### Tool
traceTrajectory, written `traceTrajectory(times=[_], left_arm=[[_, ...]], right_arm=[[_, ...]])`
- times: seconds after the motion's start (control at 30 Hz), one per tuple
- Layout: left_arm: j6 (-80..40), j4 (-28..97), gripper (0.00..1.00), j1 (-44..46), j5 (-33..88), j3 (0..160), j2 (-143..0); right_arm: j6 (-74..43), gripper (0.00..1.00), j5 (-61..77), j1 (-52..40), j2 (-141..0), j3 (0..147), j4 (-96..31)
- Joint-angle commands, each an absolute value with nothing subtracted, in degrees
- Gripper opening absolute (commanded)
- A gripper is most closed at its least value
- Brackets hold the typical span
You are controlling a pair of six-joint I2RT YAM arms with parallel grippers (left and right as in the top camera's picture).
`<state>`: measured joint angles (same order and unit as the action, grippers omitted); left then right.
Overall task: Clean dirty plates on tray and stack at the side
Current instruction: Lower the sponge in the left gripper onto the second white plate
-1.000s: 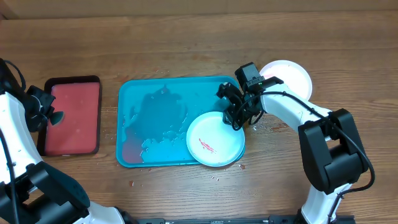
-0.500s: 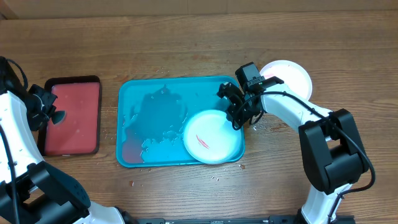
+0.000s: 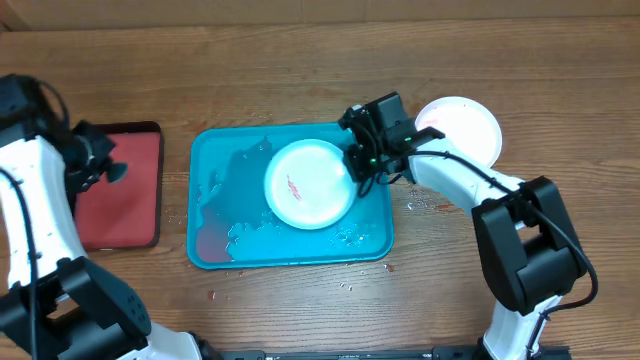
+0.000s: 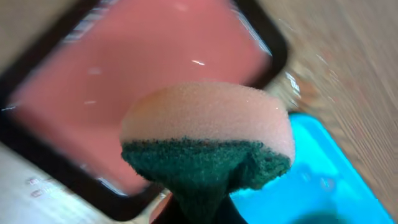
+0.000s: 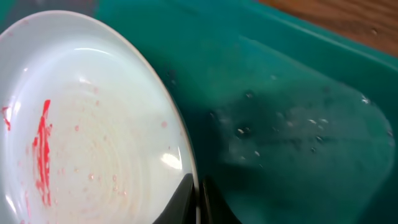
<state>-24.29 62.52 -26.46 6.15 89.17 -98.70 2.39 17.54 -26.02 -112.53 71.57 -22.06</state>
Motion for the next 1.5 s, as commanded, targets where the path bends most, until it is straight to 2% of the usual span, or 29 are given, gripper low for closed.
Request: traceTrajectory(times=[0.0,0.13,0.27,0.37,0.53,0.63,0.7,0.73,0.8,0.9,1.1,1.17,1.3,1.47], left_arm=[[-20.0,62.2,0.04,-22.3,10.1,89.1,-99.1],[-17.7,60.8,0.05,-17.1,9.9,89.1,-99.1],[-15.5,59.7,0.04,-12.6,9.9,89.1,-99.1],[-15.2,59.6,0.04,-9.9,9.3,89.1,-99.1],[-15.2,59.5,0.04,-7.0,6.9,89.1,-99.1],[-15.1,59.5,0.04,-6.2,7.0,89.1,-99.1],[-15.1,59.5,0.04,-6.0,7.0,89.1,-99.1],[-15.2,59.5,0.04,-5.8,7.0,89.1,-99.1],[-15.2,59.5,0.04,-5.8,7.1,89.1,-99.1],[-15.2,59.5,0.04,-5.8,7.1,89.1,-99.1],[-15.2,59.5,0.04,-5.2,7.4,88.6,-99.1],[-15.2,59.5,0.04,-4.8,7.6,88.1,-99.1],[-15.2,59.2,0.04,-3.3,7.6,86.4,-99.1],[-15.2,57.7,0.04,-0.3,10.4,84.3,-99.1]], right_arm=[[-6.3,0.04,17.6,-28.5,-113.3,71.6,-18.8],[-11.2,0.04,15.2,-30.5,-115.5,71.6,-15.0],[-12.0,0.08,13.7,-31.1,-116.7,71.6,-15.0],[-12.0,0.23,13.7,-31.1,-116.7,71.6,-15.1],[-12.1,0.30,17.8,-31.0,-116.7,71.6,-16.5],[-12.1,0.28,22.1,-31.0,-116.7,71.6,-16.7],[-12.1,0.06,22.1,-31.2,-116.7,71.6,-16.6],[-12.1,0.06,22.1,-31.2,-116.7,71.6,-16.6],[-12.1,0.19,21.5,-31.2,-116.7,71.6,-17.1],[-13.3,0.19,17.8,-31.2,-116.7,71.6,-18.1],[-17.3,0.15,14.5,-31.2,-116.8,71.6,-20.8],[-19.4,0.07,13.4,-31.2,-116.9,71.6,-21.6],[-21.3,0.05,12.9,-31.2,-116.9,71.6,-22.4],[-21.3,0.38,13.9,-31.5,-116.9,71.6,-22.1]])
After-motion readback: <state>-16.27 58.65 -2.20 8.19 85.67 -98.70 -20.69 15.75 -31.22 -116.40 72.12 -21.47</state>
